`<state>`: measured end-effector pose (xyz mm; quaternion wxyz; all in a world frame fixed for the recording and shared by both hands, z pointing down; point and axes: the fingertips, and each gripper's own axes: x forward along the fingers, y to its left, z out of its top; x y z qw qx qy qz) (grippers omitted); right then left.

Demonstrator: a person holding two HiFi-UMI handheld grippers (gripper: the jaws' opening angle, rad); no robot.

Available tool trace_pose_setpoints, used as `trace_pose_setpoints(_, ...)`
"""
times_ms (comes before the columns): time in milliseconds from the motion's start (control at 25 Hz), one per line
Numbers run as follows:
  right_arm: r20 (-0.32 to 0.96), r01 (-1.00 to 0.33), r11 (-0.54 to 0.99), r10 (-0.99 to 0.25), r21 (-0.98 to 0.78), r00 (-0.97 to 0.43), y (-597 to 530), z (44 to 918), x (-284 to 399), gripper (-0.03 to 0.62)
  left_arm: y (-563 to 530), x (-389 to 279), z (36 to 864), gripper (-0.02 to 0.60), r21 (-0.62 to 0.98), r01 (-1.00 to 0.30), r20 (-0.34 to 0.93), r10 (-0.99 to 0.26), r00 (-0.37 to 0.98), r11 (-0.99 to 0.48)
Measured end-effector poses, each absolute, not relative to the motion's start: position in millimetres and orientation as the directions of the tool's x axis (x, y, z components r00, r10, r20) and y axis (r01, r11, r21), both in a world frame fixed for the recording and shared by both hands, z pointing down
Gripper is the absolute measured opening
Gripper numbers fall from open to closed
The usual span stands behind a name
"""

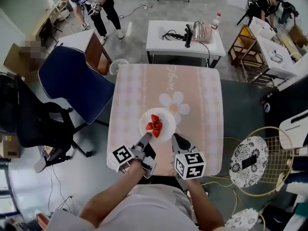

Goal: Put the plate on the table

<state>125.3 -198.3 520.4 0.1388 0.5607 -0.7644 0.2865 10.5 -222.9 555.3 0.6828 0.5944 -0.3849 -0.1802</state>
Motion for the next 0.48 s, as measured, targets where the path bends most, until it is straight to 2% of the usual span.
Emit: trace_pose_setpoints(480,0.545,-0.904,0.253,-0.73,-0.344,-0.412,-225.9,555.1,156.8,0.005,-257.1,48.9,581.8,0.018,0.934,-0.269,0.352,-0.733,0.582,0.235)
